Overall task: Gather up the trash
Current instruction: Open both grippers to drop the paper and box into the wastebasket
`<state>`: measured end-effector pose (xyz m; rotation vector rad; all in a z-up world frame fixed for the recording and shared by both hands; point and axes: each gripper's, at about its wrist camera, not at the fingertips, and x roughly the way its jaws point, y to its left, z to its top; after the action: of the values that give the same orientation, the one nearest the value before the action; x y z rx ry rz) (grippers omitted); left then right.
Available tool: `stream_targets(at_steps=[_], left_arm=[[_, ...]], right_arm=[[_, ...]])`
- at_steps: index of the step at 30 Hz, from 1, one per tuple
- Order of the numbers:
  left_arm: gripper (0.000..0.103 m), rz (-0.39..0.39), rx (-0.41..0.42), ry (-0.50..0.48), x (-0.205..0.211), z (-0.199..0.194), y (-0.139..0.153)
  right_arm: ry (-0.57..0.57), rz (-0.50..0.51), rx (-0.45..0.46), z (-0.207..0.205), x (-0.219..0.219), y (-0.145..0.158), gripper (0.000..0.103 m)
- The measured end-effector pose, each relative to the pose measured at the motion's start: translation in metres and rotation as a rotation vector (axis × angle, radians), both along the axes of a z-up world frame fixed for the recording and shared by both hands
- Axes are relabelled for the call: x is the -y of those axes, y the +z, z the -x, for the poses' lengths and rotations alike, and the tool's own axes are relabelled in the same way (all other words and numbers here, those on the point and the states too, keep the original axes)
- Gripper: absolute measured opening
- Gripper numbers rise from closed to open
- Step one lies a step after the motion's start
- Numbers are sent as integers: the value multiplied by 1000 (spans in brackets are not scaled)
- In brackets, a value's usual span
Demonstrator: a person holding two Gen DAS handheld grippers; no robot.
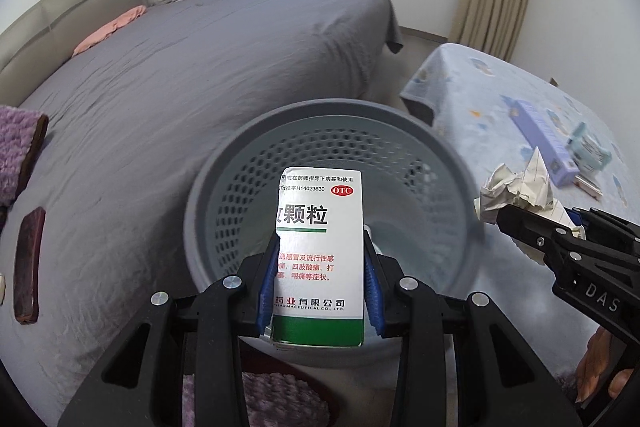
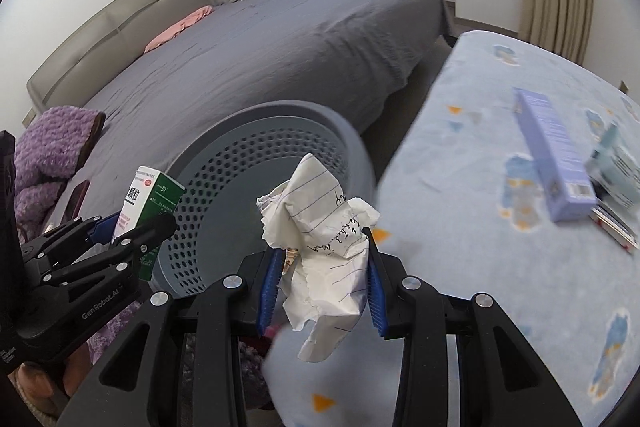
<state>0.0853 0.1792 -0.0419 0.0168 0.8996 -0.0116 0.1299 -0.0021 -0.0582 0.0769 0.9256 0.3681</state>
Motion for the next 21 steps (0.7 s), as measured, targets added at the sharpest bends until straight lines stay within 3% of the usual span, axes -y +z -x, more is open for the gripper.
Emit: stream_targets(at_steps=[8, 10, 11, 12, 14, 21], left_arm=[[37, 21, 0, 50, -27, -25, -10], [43, 22, 2, 58, -30, -28, -11], [50, 22, 3, 62, -29, -30, -12], [55, 22, 6, 67, -31, -30, -12], [57, 23, 6, 77, -31, -33, -13], [61, 24, -3, 97, -33, -33, -17]], right_arm=[[43, 22, 0, -30, -37, -7, 36], [47, 27, 0, -34, -40, -8, 38], [48, 27, -1, -36, -43, -8, 44], [48, 24, -2, -38, -42, -9, 57], [41, 13, 11, -40, -42, -7, 65], [35, 21, 6, -38, -40, -9, 65]])
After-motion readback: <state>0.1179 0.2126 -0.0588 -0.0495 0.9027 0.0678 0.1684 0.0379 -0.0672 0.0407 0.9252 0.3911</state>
